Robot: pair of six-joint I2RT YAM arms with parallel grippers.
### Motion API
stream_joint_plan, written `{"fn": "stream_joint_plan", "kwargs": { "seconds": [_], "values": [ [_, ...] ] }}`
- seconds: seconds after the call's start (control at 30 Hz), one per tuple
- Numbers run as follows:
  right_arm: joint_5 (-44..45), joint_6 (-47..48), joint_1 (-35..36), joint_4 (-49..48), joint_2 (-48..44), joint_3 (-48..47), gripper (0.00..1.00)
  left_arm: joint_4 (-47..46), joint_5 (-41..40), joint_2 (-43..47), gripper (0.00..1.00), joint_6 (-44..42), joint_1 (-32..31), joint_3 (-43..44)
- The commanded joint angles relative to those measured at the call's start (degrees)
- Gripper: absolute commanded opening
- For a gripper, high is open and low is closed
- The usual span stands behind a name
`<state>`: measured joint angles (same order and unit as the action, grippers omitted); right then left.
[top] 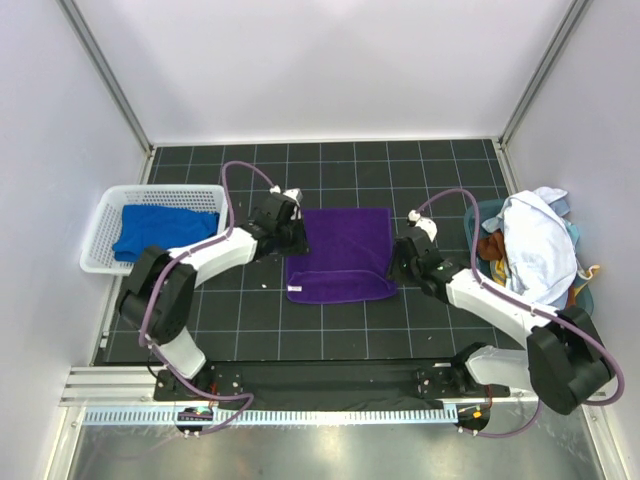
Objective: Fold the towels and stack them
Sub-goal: Fold the towel
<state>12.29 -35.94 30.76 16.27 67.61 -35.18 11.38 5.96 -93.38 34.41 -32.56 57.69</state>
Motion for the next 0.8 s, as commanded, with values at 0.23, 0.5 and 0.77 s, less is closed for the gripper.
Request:
{"fn": "stream_joint_plan", "kwargs": {
  "seconds": [0.23, 0.5, 0.77],
  "values": [
    [0.63, -0.71, 1.05, -3.44, 3.05, 0.46, 0.37, -0.30, 0.72, -2.60, 0.10, 1.53, -1.37, -3.90],
    [0.63, -1.50, 1.05, -4.05, 0.68, 4.06, 0.36, -2.32, 4.41, 2.59, 0.10, 2.06, -2.07, -9.96],
    [1.50, -1.67, 1.14, -2.48, -2.31, 5.38, 0.36, -1.80, 7.57, 9.44, 0.11, 0.40, -2.77, -12.96]
  ]
}}
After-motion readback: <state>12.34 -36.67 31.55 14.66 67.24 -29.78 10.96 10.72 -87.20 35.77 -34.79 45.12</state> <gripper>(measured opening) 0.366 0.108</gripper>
